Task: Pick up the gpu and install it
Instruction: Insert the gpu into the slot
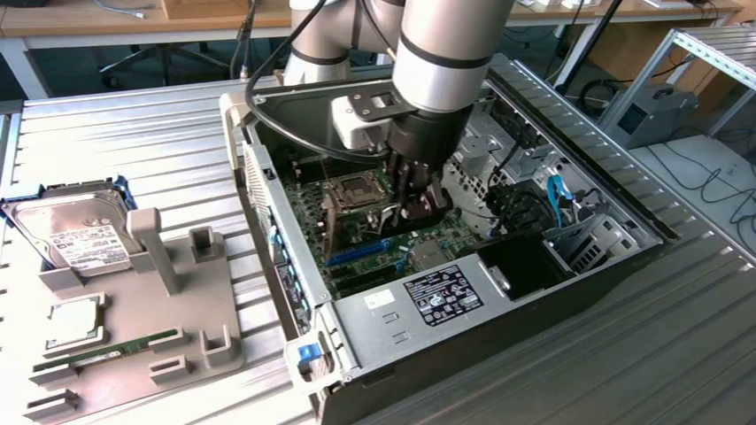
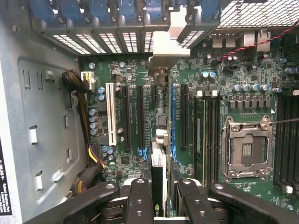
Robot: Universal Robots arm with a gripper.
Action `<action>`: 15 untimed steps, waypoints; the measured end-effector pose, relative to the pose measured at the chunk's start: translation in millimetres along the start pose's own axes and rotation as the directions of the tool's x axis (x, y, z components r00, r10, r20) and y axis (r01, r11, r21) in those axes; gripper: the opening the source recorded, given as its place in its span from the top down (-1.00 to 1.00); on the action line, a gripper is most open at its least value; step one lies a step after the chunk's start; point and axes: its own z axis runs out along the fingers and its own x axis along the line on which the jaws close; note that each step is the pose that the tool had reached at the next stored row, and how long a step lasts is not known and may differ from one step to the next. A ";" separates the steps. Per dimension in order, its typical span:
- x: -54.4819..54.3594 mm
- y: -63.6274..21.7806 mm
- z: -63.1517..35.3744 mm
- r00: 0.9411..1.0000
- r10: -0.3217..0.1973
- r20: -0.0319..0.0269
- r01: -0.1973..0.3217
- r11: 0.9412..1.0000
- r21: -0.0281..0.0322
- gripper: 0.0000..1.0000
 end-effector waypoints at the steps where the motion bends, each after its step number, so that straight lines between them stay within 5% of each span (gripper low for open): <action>1: -0.1 0.6 0.2 1.000 0.000 0.000 0.000 1.000 0.000 0.47; 15: -11.6 13.4 8.7 1.000 0.000 0.000 0.000 1.000 0.000 0.47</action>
